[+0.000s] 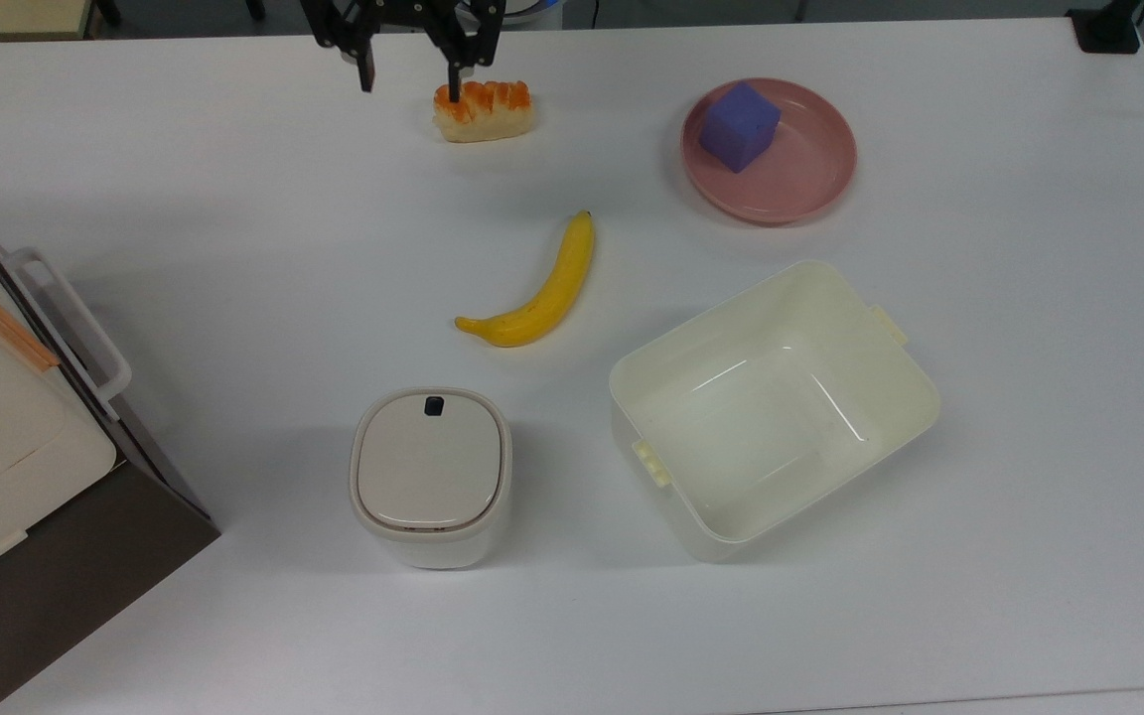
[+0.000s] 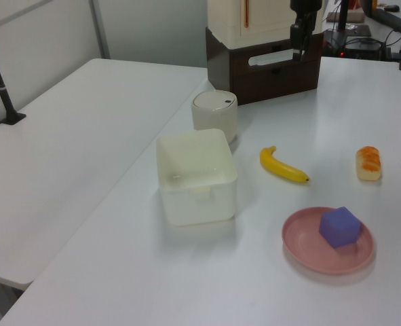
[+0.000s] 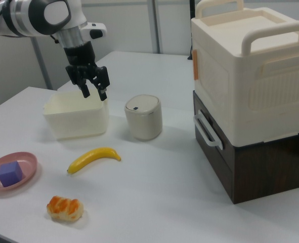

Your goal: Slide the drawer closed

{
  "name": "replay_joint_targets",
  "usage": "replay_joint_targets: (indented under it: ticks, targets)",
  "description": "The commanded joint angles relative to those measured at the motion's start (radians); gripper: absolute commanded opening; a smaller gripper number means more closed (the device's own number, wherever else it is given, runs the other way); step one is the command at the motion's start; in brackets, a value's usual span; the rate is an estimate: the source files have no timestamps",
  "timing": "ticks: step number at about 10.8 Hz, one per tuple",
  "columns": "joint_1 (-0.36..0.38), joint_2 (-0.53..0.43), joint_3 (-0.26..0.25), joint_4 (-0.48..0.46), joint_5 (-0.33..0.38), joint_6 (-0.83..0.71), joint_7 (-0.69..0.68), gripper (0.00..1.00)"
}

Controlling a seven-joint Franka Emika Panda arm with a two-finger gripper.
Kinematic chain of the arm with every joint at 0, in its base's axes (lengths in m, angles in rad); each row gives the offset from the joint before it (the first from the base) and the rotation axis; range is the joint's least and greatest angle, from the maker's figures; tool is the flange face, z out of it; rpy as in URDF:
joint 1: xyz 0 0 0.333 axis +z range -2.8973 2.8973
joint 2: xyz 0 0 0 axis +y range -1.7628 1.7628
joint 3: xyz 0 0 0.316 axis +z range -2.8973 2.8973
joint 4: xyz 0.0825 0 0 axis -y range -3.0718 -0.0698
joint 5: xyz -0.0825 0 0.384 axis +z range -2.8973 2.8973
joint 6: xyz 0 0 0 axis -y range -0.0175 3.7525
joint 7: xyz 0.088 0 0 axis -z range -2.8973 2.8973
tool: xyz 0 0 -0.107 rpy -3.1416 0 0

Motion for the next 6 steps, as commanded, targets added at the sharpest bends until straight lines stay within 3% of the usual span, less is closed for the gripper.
replay_joint_targets:
  ticks: [1,6]
  targets:
    - [0.017,-0.028,-0.01,-0.009,0.014,-0.041,-0.02,1.0]
    - [0.017,-0.04,-0.01,-0.012,0.015,-0.092,-0.024,1.0]
